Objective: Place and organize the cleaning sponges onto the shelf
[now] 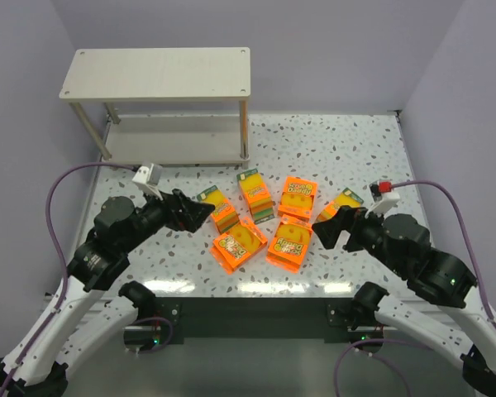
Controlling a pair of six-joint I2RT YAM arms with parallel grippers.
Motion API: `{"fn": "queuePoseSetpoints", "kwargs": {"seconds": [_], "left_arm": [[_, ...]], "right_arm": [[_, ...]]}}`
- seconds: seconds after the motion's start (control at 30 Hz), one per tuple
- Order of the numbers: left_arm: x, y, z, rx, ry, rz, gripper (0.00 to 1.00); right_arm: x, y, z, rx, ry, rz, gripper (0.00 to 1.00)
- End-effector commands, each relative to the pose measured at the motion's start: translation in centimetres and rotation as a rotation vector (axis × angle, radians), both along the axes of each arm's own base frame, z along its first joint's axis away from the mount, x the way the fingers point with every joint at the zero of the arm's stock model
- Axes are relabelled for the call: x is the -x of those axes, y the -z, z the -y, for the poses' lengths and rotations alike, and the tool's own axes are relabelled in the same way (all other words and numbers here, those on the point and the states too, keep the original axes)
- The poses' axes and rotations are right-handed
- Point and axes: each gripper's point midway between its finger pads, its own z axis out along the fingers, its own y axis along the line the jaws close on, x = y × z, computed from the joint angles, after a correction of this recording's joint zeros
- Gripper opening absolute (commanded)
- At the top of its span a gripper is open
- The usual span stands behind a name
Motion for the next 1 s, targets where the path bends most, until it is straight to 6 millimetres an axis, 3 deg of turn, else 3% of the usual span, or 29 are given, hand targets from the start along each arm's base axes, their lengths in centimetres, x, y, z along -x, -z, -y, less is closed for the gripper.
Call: {"fn": "queuePoseSetpoints", "kwargs": {"seconds": [0.0, 0.1, 0.23, 0.33, 0.37, 0.5, 0.57, 0.73, 0.87, 0.97], "left_arm": [[0.3, -1.2, 0.7, 0.012, 0.051, 0.059, 1.00], [0.2, -0.1, 1.2, -0.008, 0.080, 0.034, 1.00], [0.1, 2.3, 2.2, -0.016, 0.117, -0.023, 1.00], [-0.7, 5.4, 2.1, 0.011, 0.063, -0.095, 1.00], [-0.9, 7.8, 1.8, 0.000, 0.028, -0.149, 1.00], [-1.3, 13.3, 1.6, 0.050, -0.070, -0.312, 0.99], [-1.2, 14.8, 1.4, 0.079, -0.110, -0.370, 0.98], [-1.6, 16.1, 0.1, 0.100, -0.255, -0.424, 0.97], [-1.0, 19.1, -0.4, 0.057, -0.325, -0.522, 0.88], [-0.3, 20.5, 0.8, 0.063, -0.320, -0.571, 0.80]], "right_arm": [[-0.1, -0.6, -0.9, -0.004, -0.043, 0.017, 0.99], [-0.1, -0.7, -1.2, -0.033, -0.051, 0.044, 0.99], [-0.4, 1.3, -1.7, -0.022, -0.053, 0.015, 0.99], [-0.8, 3.7, -2.0, 0.023, -0.044, -0.042, 0.99], [-0.9, 4.2, -2.1, 0.026, -0.038, -0.058, 0.99], [-1.2, 6.9, -2.1, 0.064, -0.012, -0.110, 0.99], [-1.3, 7.4, -2.1, 0.060, -0.002, -0.111, 0.99], [-1.3, 9.1, -1.8, 0.054, 0.018, -0.118, 0.99], [-1.4, 9.9, -1.8, 0.067, 0.026, -0.136, 0.99], [-1.4, 10.4, -1.9, 0.076, 0.029, -0.149, 0.99]]}}
